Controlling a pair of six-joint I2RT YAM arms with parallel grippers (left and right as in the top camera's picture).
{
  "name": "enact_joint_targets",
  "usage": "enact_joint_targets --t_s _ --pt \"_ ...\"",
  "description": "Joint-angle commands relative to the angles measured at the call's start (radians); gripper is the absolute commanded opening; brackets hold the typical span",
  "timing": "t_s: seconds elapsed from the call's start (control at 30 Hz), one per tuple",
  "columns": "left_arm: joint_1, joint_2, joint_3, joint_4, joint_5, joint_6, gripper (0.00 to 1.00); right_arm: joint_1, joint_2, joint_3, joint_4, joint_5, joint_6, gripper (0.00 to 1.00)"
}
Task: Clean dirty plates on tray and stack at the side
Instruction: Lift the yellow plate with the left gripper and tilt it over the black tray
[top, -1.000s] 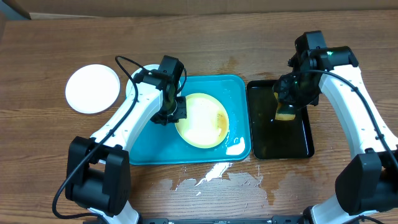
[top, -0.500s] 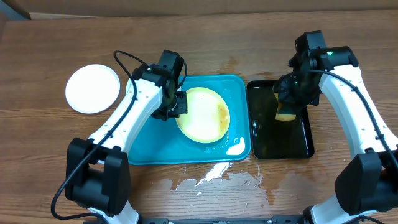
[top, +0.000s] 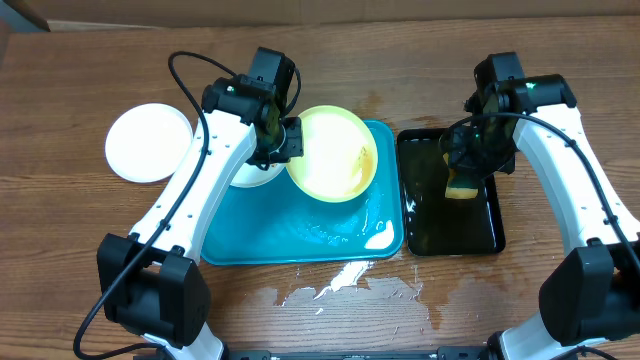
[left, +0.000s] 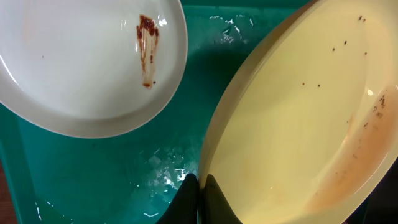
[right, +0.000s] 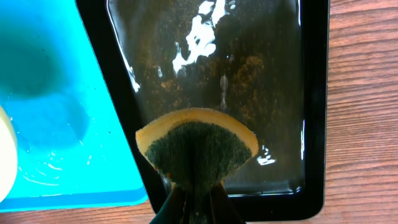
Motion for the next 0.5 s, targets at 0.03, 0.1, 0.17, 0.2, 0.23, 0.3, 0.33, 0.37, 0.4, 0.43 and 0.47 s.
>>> enact_joint_targets --t_s 0.03,0.1,0.17,0.2,0.23,0.3,0.33,0.37,0.4,0.43,0.47 --pt "-0.016 0.011 0.047 0.019 -0.002 -0.008 0.04 -0.003 -0.023 0.026 -0.006 0.016 0.001 0.04" --pt "-0.027 0.011 0.047 0.035 -0.002 -0.008 0.04 -0.003 -0.023 0.026 -0.014 0.017 0.001 0.04" --pt "-0.042 0.011 0.047 0.051 -0.003 -0.008 0.04 -0.004 -0.023 0.026 -0.023 0.020 0.002 0.04" --pt "-0.050 0.011 0.047 0.062 -0.003 -0.008 0.04 -0.005 -0.023 0.026 -0.028 0.020 0.001 0.04" --pt "-0.056 0.011 0.047 0.068 -0.004 -0.008 0.04 -0.007 -0.023 0.026 -0.034 0.020 0.002 0.04" --pt "-0.071 0.014 0.047 0.089 -0.007 -0.008 0.04 -0.013 -0.023 0.026 -0.048 0.020 0.001 0.04" --pt "-0.079 0.017 0.047 0.100 -0.007 -0.008 0.04 -0.017 -0.023 0.026 -0.057 0.020 0.001 0.04" --pt "-0.087 0.019 0.047 0.112 -0.007 -0.008 0.04 -0.020 -0.023 0.026 -0.063 0.020 0.001 0.04" --pt "-0.093 0.021 0.047 0.124 -0.007 -0.007 0.04 -0.025 -0.023 0.026 -0.071 0.020 0.001 0.05" --pt "-0.098 0.022 0.047 0.135 -0.010 -0.008 0.04 -0.029 -0.023 0.026 -0.076 0.020 0.001 0.05" --pt "-0.106 0.023 0.047 0.149 -0.014 -0.008 0.04 -0.034 -0.023 0.026 -0.082 0.021 0.001 0.05"
